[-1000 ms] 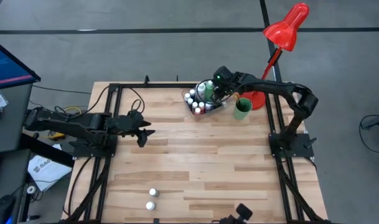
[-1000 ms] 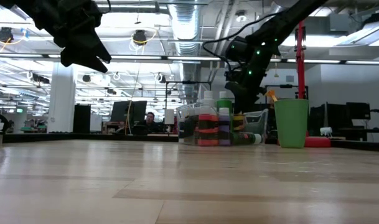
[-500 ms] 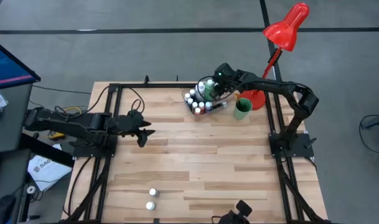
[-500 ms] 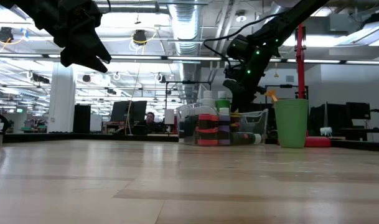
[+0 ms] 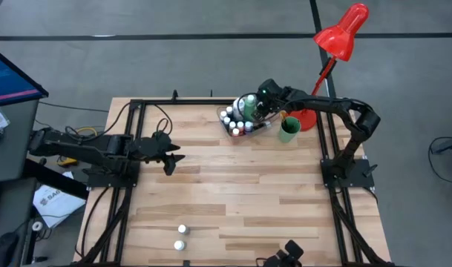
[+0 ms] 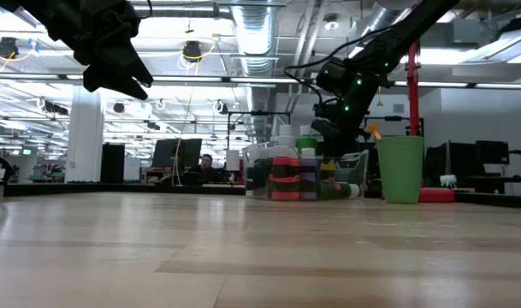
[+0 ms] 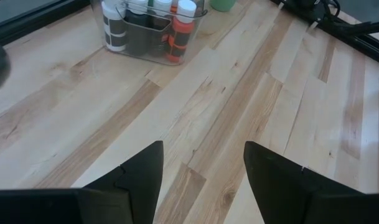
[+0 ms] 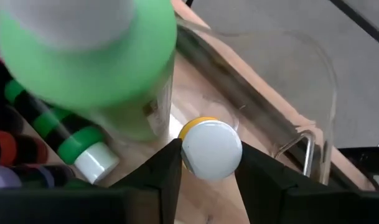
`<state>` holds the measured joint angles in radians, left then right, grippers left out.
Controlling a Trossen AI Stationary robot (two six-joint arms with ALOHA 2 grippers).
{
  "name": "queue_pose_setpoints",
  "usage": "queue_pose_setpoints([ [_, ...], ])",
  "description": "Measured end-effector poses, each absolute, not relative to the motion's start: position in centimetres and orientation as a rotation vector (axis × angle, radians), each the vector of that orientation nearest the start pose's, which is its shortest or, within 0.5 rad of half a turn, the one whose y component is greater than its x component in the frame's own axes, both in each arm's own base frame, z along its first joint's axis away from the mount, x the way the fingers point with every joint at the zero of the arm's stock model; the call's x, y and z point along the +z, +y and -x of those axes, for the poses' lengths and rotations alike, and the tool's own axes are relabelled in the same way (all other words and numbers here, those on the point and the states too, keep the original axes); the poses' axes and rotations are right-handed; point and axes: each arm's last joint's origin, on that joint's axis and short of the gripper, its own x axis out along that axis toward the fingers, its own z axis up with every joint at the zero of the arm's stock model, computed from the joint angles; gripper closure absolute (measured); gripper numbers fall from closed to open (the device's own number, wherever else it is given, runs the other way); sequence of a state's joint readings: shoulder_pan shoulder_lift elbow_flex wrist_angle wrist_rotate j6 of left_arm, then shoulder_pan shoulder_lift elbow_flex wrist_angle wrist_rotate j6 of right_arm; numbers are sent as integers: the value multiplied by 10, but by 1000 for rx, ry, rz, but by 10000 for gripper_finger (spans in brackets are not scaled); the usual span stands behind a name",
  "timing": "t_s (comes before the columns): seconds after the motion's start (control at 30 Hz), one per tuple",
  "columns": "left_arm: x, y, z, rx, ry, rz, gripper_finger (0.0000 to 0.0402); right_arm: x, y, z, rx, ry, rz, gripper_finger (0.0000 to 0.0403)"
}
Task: Pick & Place Paint Supplies
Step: Put the small yellow paint bottle into the transparent bin, then put the small gray paint bottle into the transparent bin
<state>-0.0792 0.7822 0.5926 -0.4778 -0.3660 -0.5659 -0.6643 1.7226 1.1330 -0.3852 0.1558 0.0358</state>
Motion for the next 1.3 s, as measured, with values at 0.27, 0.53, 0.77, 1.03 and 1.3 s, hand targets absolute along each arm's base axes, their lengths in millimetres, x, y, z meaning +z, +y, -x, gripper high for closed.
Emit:
queue_pose_setpoints([
  [0.27,244,-2,-159,450,554,393,192,200,-221,-275,-764,945,-264,267],
  [0.53,244,-2,-159,449,554,392,192,200,-220,-275,-761,949,-262,205],
  [0.77,244,-2,-159,442,557,394,192,221,-217,-273,-743,981,-246,160],
  [1.03,242,-18,-159,64,680,447,192,300,-179,-261,-678,817,-141,162],
  [1.3,240,-52,-149,-176,779,384,192,330,-84,-289,-255,663,-49,163],
])
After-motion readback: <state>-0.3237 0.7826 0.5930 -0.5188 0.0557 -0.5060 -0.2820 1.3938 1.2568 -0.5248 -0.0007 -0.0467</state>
